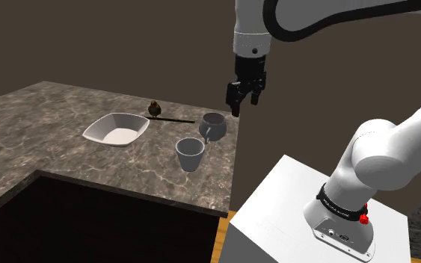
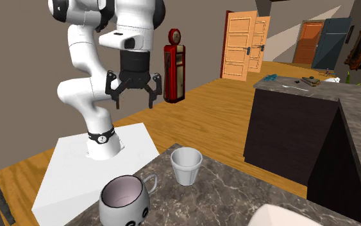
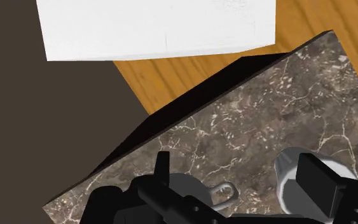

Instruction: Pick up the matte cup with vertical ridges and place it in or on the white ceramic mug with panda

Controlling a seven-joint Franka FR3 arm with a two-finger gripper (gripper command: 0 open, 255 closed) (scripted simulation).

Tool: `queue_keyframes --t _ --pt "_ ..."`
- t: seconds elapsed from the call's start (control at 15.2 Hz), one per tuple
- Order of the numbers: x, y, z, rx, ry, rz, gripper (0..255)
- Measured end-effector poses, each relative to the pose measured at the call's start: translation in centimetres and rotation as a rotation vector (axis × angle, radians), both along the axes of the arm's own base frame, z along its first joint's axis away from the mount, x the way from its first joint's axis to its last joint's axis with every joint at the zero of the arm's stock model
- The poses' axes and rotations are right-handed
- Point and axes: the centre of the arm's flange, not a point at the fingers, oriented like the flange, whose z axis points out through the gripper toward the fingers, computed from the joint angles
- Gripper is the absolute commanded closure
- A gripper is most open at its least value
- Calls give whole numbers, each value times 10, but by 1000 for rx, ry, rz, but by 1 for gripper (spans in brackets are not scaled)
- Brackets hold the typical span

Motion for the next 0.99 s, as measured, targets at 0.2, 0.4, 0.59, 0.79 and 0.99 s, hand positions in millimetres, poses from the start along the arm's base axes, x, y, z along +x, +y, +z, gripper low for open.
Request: queue_keyframes --t 0.2,0.4,0.59,0.79,0.99 --pt "16 27 -23 -9 -4 0 0" --pt "36 57 -40 -17 -9 1 0" --pt "51 88 -62 -26 -12 2 0" --pt "70 118 -82 -33 -18 3 0" --pt "89 149 -104 -41 -22 4 0"
